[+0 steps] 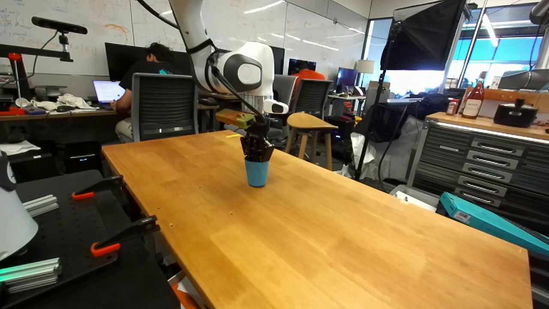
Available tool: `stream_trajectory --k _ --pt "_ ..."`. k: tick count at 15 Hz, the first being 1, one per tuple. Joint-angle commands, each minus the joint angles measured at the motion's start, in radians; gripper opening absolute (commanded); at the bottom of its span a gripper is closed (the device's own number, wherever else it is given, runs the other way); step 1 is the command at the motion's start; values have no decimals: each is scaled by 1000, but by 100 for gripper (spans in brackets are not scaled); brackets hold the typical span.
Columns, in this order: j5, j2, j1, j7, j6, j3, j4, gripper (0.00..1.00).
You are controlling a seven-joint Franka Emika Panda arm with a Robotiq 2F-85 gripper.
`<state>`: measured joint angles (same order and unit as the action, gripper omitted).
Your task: Put the metal thing in the cup
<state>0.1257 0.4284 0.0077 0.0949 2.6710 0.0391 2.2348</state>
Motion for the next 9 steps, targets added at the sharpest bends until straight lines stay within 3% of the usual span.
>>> stream_trajectory --k 1,4,7,8,9 --pt "-23 6 0 -6 26 5 -1 50" --pt "-28 1 -5 -11 21 6 -10 68" --pt "-32 -10 -15 -20 15 9 -23 68" --pt "-32 -13 -18 -25 14 10 -27 23" --pt "-32 -16 -20 -27 12 11 -31 17"
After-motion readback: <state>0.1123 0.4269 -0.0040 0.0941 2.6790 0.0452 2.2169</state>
